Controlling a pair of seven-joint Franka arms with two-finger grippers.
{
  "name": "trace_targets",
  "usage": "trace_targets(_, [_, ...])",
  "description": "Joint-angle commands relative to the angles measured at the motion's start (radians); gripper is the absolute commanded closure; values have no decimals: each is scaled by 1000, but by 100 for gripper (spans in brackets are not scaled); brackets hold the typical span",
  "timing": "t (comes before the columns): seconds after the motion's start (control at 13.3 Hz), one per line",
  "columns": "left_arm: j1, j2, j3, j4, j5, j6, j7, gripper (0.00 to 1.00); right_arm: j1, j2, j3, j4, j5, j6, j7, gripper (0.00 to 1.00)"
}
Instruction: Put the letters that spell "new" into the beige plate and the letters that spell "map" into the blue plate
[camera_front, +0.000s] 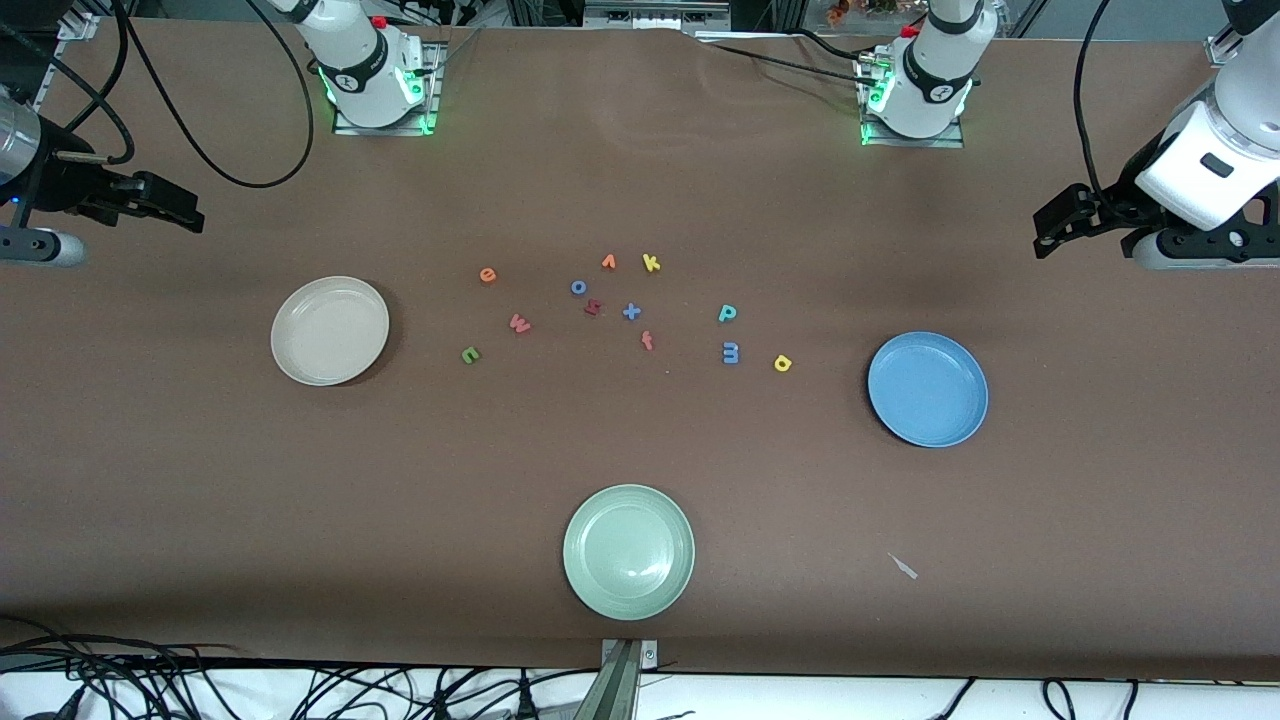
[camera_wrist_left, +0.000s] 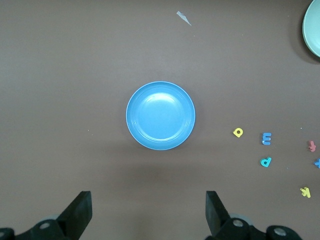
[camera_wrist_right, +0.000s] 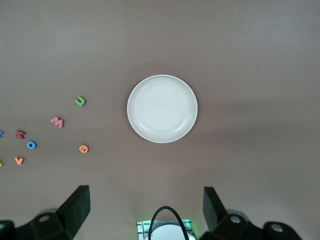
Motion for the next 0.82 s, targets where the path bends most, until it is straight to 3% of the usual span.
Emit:
trace_targets(0.0, [6, 12, -4, 33, 26, -43, 27, 0, -3, -5, 7, 4, -3, -5, 1, 0])
trace_targets(0.75, [6, 12, -6, 36, 24, -55, 27, 0, -1, -6, 21, 7, -3, -9, -3, 0])
